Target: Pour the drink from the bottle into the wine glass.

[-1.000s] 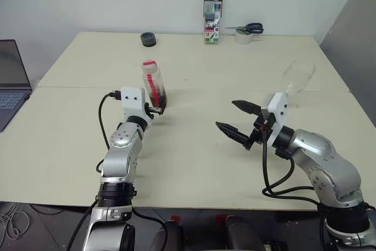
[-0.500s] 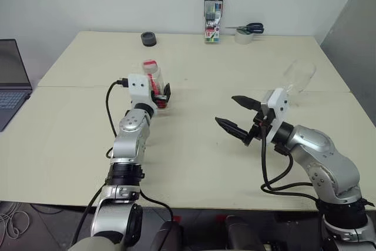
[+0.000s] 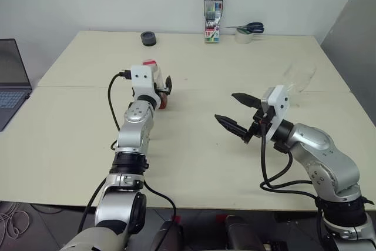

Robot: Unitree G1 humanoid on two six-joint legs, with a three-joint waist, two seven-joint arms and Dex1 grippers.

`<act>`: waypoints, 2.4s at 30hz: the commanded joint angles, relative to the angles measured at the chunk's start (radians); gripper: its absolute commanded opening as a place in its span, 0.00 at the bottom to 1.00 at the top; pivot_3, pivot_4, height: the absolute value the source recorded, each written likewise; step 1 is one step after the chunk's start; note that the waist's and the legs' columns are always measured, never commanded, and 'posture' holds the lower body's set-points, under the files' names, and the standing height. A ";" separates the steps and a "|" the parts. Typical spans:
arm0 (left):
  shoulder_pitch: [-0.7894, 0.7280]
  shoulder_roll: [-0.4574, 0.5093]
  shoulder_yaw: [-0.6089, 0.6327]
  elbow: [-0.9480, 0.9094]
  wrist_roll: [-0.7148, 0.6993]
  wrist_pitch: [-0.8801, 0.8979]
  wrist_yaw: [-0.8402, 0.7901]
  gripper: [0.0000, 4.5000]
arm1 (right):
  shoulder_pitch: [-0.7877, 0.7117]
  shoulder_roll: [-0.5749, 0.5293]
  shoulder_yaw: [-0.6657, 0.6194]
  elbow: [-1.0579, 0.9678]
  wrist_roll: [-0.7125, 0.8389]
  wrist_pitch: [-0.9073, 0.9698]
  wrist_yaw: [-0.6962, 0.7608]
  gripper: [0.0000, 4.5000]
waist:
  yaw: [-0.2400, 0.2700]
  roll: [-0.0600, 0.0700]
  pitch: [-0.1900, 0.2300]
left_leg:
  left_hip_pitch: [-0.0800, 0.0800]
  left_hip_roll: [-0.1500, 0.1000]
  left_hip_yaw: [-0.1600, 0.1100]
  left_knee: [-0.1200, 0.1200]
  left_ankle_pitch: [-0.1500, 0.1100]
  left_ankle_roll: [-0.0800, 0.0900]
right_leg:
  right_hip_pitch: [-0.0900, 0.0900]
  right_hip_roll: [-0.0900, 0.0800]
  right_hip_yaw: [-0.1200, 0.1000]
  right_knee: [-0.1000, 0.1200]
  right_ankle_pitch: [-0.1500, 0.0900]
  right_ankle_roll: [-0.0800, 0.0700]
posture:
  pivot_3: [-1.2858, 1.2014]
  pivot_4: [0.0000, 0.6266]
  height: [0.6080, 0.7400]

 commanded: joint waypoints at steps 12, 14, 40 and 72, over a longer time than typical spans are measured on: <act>-0.032 0.018 -0.001 -0.011 0.021 0.010 0.015 0.80 | -0.014 -0.008 -0.012 -0.010 -0.001 -0.013 0.006 1.00 | 0.000 0.000 0.000 | 0.000 0.000 0.000 0.000 0.001 -0.002 | 0.000 0.000 -0.001 0.000 0.000 0.000 | 0.52 0.24 1.00; -0.031 0.016 0.000 -0.013 0.022 0.011 0.014 0.66 | -0.013 -0.008 -0.012 -0.010 0.000 -0.014 0.005 1.00 | 0.000 0.000 0.000 | 0.000 0.000 0.000 0.000 0.001 -0.003 | 0.000 0.000 -0.001 0.000 0.000 0.000 | 0.52 0.24 1.00; -0.028 0.122 -0.277 -0.104 -0.174 -0.088 -0.947 0.40 | -0.174 -0.032 0.002 -0.198 0.017 0.264 -0.191 1.00 | -0.005 0.001 0.000 | -0.005 -0.004 -0.009 0.001 0.002 -0.003 | -0.001 -0.002 -0.010 0.000 -0.001 -0.002 | 0.52 0.24 1.00; -0.079 0.100 -0.277 -0.029 -0.183 -0.131 -1.087 0.40 | -0.229 -0.007 0.096 0.023 -0.135 0.048 -0.049 0.42 | -0.006 0.001 0.001 | -0.007 -0.013 -0.020 0.001 0.002 -0.002 | 0.000 -0.008 -0.012 0.000 -0.001 -0.002 | 0.52 0.24 1.00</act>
